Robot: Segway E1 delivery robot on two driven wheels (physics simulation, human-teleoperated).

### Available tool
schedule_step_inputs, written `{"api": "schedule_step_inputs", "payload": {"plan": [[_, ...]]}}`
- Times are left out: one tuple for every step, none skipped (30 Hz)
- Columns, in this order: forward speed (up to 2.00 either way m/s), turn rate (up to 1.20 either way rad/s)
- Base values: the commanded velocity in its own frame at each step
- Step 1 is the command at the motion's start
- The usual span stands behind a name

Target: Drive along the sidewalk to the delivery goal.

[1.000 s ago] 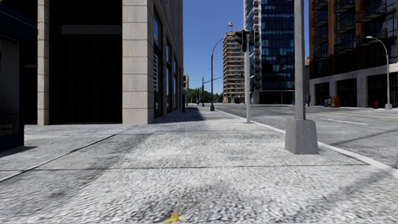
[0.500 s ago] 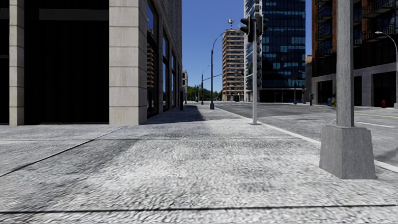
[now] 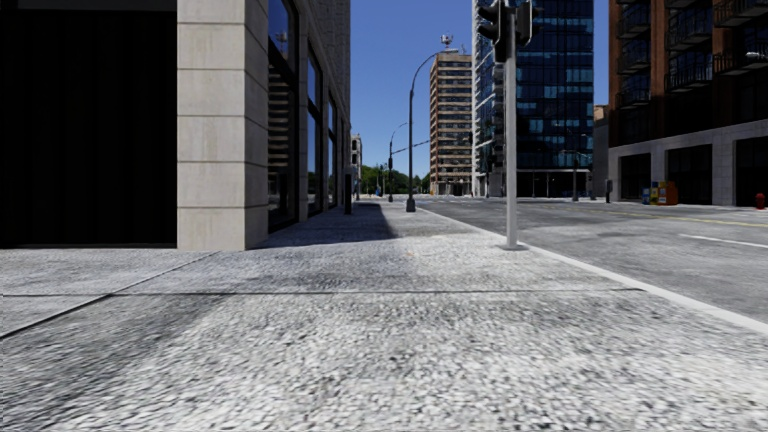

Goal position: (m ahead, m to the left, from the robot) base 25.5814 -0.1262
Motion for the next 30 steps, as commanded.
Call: {"api": "schedule_step_inputs", "payload": {"plan": [[2.00, 0.00], [2.00, 0.00], [2.00, 0.00], [2.00, 0.00], [2.00, 0.00], [2.00, 0.00], [2.00, 0.00], [2.00, 0.00], [2.00, 0.00], [2.00, 0.00], [2.00, 0.00], [2.00, 0.00], [2.00, 0.00], [2.00, 0.00], [2.00, 0.00], [2.00, 0.00], [2.00, 0.00], [2.00, 0.00], [2.00, 0.00], [2.00, 0.00], [2.00, 0.00], [2.00, 0.00], [2.00, 0.00], [2.00, 0.00], [2.00, 0.00], [2.00, 0.00], [2.00, 0.00], [2.00, 0.00], [2.00, 0.00], [2.00, 0.00]]}}
